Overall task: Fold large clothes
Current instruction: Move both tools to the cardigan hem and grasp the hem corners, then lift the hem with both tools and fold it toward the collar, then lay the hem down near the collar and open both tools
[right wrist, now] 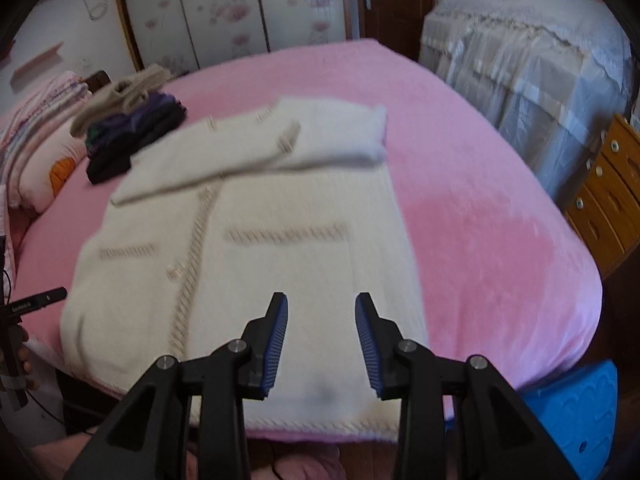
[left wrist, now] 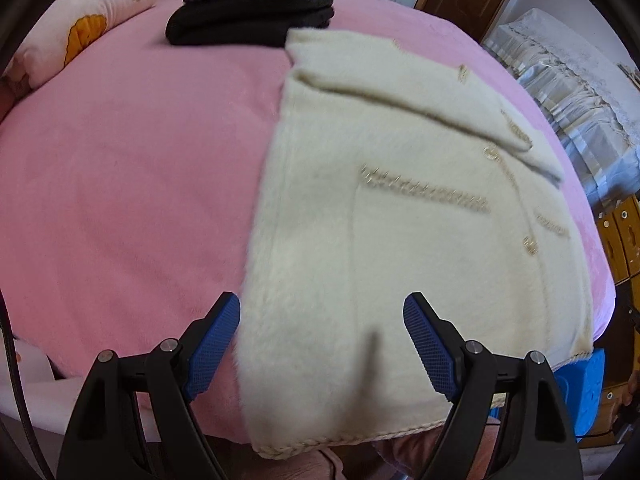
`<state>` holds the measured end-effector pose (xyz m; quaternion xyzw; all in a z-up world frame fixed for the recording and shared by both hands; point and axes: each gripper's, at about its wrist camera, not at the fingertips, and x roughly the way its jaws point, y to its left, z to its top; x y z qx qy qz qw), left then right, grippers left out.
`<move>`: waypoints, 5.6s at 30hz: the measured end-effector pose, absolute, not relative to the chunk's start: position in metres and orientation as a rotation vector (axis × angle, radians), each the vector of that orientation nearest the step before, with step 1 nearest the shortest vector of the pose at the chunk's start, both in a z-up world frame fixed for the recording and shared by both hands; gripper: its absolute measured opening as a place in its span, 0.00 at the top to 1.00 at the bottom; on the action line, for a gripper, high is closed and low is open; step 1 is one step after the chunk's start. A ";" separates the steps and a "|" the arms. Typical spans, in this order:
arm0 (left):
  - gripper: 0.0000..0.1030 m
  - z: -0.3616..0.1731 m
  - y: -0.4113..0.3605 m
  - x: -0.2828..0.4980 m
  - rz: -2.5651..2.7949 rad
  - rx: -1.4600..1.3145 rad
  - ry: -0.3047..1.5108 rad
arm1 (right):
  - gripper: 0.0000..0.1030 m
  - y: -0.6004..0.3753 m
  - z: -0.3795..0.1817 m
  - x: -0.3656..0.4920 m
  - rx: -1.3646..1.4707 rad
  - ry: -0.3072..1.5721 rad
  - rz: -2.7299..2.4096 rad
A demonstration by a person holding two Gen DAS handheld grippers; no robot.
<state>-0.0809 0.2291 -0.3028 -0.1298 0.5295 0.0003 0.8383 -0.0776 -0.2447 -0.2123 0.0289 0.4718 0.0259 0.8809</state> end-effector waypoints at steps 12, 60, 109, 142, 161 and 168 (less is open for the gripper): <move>0.20 -0.343 0.247 -0.102 -0.014 -0.328 1.158 | 0.66 -0.301 -0.283 -0.096 0.060 1.148 0.008; 0.89 -0.365 0.220 -0.089 -0.176 -0.246 1.440 | 0.85 -0.302 -0.314 -0.070 0.095 1.414 0.244; 0.81 -0.314 0.243 0.352 0.415 -0.532 1.086 | 0.85 -0.287 -0.291 0.400 0.544 1.086 0.059; 0.37 -0.258 0.131 0.342 0.293 0.028 0.878 | 0.72 -0.127 -0.236 0.384 0.101 0.960 0.356; 0.35 -0.301 0.190 0.369 0.230 0.013 1.047 | 1.00 -0.290 -0.290 0.416 0.101 1.062 -0.266; 0.34 -0.294 0.178 0.381 0.250 0.100 1.071 | 0.99 -0.292 -0.255 0.377 0.225 0.987 -0.174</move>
